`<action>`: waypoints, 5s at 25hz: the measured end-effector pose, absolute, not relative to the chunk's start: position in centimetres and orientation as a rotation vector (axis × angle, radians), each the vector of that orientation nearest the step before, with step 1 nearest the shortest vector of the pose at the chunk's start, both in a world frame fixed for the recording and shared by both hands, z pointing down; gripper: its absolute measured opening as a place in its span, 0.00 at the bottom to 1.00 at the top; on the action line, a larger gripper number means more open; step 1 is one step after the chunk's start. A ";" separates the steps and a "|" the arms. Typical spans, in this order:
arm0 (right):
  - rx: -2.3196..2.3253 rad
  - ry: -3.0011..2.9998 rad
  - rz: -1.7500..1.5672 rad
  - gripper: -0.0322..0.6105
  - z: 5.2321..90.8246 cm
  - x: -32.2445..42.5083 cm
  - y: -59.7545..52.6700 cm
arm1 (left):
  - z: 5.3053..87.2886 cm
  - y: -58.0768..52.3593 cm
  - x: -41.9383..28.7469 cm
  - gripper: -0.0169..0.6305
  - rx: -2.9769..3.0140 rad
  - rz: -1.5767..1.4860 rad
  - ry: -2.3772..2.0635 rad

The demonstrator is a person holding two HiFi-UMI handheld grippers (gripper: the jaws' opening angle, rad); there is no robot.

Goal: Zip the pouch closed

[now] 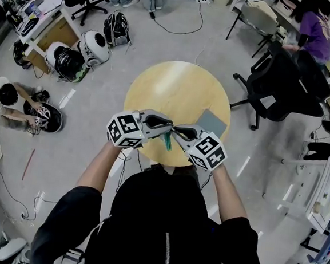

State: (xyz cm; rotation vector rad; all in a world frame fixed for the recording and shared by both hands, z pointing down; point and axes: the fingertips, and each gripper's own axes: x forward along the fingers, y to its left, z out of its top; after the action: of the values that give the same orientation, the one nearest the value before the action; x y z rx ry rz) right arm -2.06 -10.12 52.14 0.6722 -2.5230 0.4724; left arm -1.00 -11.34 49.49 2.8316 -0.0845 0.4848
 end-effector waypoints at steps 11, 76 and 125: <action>0.811 -2.517 0.375 0.10 51.8 -1.4 -10.9 | 49.2 -12.7 -1.2 0.07 2.768 0.345 -0.218; 0.884 -2.342 0.367 0.10 57.3 3.9 -8.0 | 47.4 -16.8 -7.6 0.06 2.698 0.143 -0.457; 1.687 -2.443 0.197 0.05 44.8 9.0 -14.5 | 45.1 -18.1 -5.8 0.07 2.851 0.130 -0.516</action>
State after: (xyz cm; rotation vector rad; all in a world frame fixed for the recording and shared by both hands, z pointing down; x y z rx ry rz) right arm 9.04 -14.53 44.82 1.6874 -2.4426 0.1967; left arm -5.78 -18.08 45.11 2.8509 -0.5157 0.1296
